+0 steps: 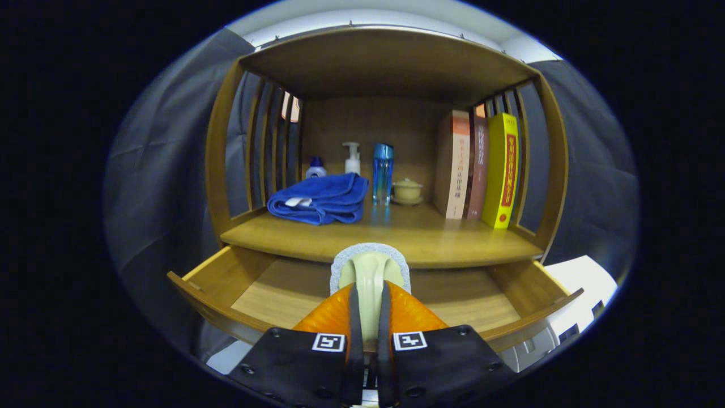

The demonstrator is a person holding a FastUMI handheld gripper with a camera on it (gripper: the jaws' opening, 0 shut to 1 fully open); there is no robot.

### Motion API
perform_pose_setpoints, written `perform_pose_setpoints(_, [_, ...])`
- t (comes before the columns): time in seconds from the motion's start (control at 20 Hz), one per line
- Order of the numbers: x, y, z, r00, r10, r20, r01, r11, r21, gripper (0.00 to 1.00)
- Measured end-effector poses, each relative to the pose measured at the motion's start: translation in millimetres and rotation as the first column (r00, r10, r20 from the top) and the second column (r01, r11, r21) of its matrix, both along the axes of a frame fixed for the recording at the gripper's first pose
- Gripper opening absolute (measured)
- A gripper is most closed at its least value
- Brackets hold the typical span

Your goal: Pull open the drawer, take out the items inside it, and place them on the countertop above the cabinet.

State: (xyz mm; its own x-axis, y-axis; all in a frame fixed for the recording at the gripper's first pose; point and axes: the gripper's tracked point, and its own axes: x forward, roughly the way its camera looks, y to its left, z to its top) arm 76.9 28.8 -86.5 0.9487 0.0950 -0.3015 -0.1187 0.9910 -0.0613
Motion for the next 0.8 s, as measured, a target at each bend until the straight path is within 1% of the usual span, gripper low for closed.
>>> perform_pose_setpoints(0.1, [13.3, 7.8, 31.5, 0.999, 0.014, 0.035, -0.014, 1.000, 0.023, 0.18])
perform_pose_setpoints(0.2, [35.1, 9.0, 59.9, 0.999, 0.017, 0.052, -0.018, 1.000, 0.016, 0.18])
perform_pose_setpoints(0.3, [63.1, 14.0, 71.9, 0.999, 0.019, 0.028, -0.020, 0.999, 0.028, 0.18])
perform_pose_setpoints(0.4, [91.5, 14.8, 63.9, 0.999, 0.015, -0.044, -0.014, 0.999, 0.039, 0.18])
perform_pose_setpoints(0.5, [114.8, 7.3, 48.4, 0.994, -0.008, -0.104, 0.012, 0.999, 0.040, 0.18])
perform_pose_setpoints(0.7, [147.6, -11.7, 8.2, 0.974, -0.075, -0.213, 0.079, 0.997, 0.009, 0.18])
perform_pose_setpoints(0.75, [154.0, -12.8, 4.1, 0.972, -0.082, -0.222, 0.087, 0.996, 0.012, 0.18])
perform_pose_setpoints(0.8, [165.1, -16.4, 5.1, 0.971, -0.093, -0.221, 0.094, 0.996, -0.007, 0.18])
